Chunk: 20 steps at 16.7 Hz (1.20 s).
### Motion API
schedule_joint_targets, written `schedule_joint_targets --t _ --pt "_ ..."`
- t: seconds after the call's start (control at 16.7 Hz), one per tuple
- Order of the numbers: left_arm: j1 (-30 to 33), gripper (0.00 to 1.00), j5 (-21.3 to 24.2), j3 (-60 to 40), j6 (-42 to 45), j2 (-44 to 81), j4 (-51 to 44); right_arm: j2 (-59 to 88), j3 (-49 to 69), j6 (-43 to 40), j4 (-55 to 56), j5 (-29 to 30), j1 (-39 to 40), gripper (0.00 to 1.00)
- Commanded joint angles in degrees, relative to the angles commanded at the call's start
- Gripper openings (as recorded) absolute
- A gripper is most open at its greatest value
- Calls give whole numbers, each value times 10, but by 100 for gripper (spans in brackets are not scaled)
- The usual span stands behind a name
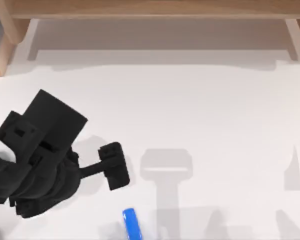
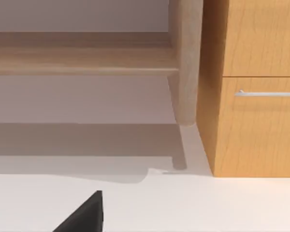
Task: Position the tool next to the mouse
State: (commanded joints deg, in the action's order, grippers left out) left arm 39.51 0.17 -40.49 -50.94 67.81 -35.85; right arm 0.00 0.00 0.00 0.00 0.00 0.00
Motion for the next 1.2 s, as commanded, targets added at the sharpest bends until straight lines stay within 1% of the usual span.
schedule_joint_targets --t 0.24,0.48,0.6,0.96,1.08,1.2 --pt "103 100 -1 -108 -132 183 -92 0 0 0 0 0 0 100" --pt "167 100 -7 -178 -213 283 -147 0 0 0 0 0 0 100" --pt "180 100 -9 -192 -229 301 -157 0 0 0 0 0 0 100" --pt "178 100 -8 -189 -229 302 -154 0 0 0 0 0 0 100" --pt "179 100 -9 -177 -228 314 -133 0 0 0 0 0 0 100" --pt "179 100 -9 -160 -228 333 -92 0 0 0 0 0 0 100"
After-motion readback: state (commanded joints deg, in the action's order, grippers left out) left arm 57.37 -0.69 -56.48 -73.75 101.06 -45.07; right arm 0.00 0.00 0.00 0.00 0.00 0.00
